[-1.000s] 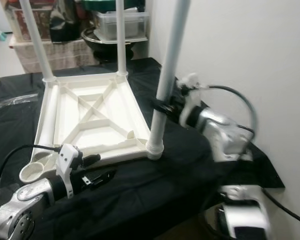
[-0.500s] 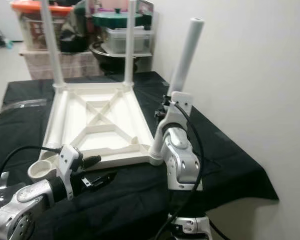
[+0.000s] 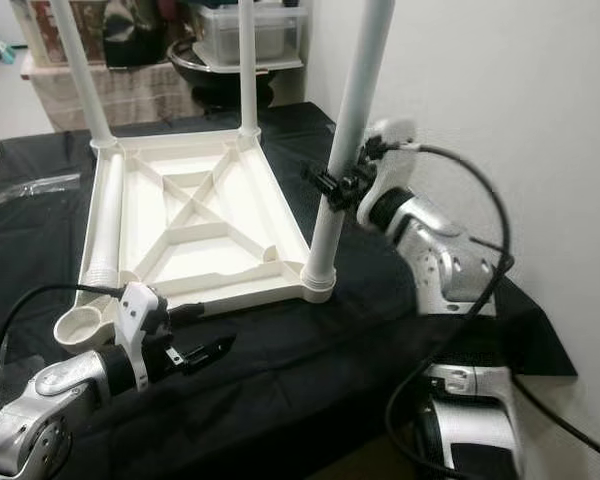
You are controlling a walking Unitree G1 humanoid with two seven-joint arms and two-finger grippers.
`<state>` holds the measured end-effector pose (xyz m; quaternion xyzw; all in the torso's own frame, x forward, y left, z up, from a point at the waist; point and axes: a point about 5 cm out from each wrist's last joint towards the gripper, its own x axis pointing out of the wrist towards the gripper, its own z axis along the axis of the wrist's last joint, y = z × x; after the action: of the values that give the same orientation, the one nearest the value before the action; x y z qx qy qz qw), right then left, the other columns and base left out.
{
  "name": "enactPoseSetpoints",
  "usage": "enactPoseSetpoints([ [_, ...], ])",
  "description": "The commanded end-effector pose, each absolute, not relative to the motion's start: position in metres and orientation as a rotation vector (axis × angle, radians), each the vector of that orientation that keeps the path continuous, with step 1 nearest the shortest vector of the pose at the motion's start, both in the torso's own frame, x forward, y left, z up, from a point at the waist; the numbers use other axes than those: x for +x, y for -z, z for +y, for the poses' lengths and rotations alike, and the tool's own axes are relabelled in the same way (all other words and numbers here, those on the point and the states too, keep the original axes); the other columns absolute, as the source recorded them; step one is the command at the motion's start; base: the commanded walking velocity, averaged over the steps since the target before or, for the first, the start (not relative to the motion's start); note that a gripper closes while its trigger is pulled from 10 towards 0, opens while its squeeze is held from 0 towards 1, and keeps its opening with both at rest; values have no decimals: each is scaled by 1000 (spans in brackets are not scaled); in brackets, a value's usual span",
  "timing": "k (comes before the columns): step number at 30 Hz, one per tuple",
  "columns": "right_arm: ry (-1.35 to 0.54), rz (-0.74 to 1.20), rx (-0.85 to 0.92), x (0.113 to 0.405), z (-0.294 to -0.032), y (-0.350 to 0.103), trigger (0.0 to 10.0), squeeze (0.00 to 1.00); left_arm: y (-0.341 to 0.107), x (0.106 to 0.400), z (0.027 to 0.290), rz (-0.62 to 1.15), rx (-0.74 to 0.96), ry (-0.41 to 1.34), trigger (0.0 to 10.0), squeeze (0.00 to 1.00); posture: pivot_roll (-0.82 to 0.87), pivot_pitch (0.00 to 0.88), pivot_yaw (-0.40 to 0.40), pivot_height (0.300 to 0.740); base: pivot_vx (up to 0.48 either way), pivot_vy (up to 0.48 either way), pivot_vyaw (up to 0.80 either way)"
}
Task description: Building children table
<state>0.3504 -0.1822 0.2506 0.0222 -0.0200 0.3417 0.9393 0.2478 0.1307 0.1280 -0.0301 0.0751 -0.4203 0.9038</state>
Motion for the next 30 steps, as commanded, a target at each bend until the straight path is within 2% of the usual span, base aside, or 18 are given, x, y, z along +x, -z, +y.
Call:
enactPoseSetpoints([
  [1, -778, 0, 34, 350, -185, -243, 6706, 0, -128, 246, 131, 157, -56, 875, 10000, 0, 80, 0, -80, 740, 0, 0, 0],
  [3, -813, 6, 14, 349, -185, -239, 6706, 0, -128, 246, 131, 157, -55, 875, 10000, 0, 80, 0, -80, 740, 0, 0, 0],
  [4, -840, 10, 35, 348, -183, -238, 196, 0, -128, 245, 132, 158, -55, 875, 10000, 0, 83, 0, -79, 740, 0, 0, 0],
  [11, -880, 47, 53, 347, -181, -228, 0, 0, -128, 244, 133, 161, -54, 875, 10000, 0, 86, 0, -79, 740, 0, 0, 0],
  [13, -750, 71, 66, 357, -178, -218, 0, 0, -129, 244, 133, 162, -50, 878, 10000, 0, 84, 0, -72, 740, 0, 0, 0],
  [15, -750, 71, 66, 357, -178, -218, 0, 0, -129, 244, 133, 162, -50, 878, 10000, 0, 84, 0, -72, 740, 0, 0, 0],
  [17, -301, 166, 125, 375, -181, -189, 0, 0, -130, 245, 132, 161, -48, 886, 10000, 0, 87, 0, -68, 740, 0, 0, 0],
  [18, -301, 166, 125, 375, -181, -189, 0, 0, -130, 245, 132, 161, -48, 886, 10000, 0, 87, 0, -68, 740, 0, 0, 0],
  [19, -105, 217, 149, 376, -183, -175, 0, 0, -130, 245, 132, 160, -48, 889, 10000, 0, 87, 0, -68, 740, 0, 0, 0],
  [20, -105, 217, 149, 376, -183, -175, 0, 0, -130, 245, 132, 160, -48, 889, 10000, 0, 87, 0, -68, 740, 0, 0, 0],
  [21, 75, 260, 163, 367, -177, -156, 0, 0, -130, 244, 132, 161, -48, 891, 10000, 0, 81, 0, -66, 740, 0, 0, 0],
  [22, 169, 288, 162, 356, -170, -144, 0, 0, -130, 244, 132, 162, -49, 892, 10000, 0, 82, 0, -63, 740, 0, 0, 0],
  [24, 169, 288, 162, 356, -170, -144, 0, 0, -130, 244, 132, 162, -49, 892, 10000, 0, 82, 0, -63, 740, 0, 0, 0],
  [26, 201, 329, 163, 339, -152, -128, 0, 0, -129, 243, 131, 165, -50, 896, 10000, 0, 88, 0, -69, 740, 0, 0, 0],
  [27, 201, 329, 163, 339, -152, -128, 0, 0, -129, 243, 131, 165, -50, 896, 10000, 0, 88, 0, -69, 740, 0, 0, 0],
  [28, 152, 339, 165, 335, -143, -126, 3490, 0, -129, 243, 131, 166, -50, 898, 10000, 0, 88, 0, -69, 740, 0, 0, 0],
  [29, 106, 319, 189, 334, -139, -130, 10000, 0, -129, 243, 132, 167, -50, 897, 10000, 0, 81, 0, -69, 740, 0, 0, 0],
  [30, 85, 301, 205, 334, -137, -134, 10000, 0, -129, 243, 133, 168, -50, 896, 10000, 0, 81, 0, -69, 740, 0, 0, 0],
])
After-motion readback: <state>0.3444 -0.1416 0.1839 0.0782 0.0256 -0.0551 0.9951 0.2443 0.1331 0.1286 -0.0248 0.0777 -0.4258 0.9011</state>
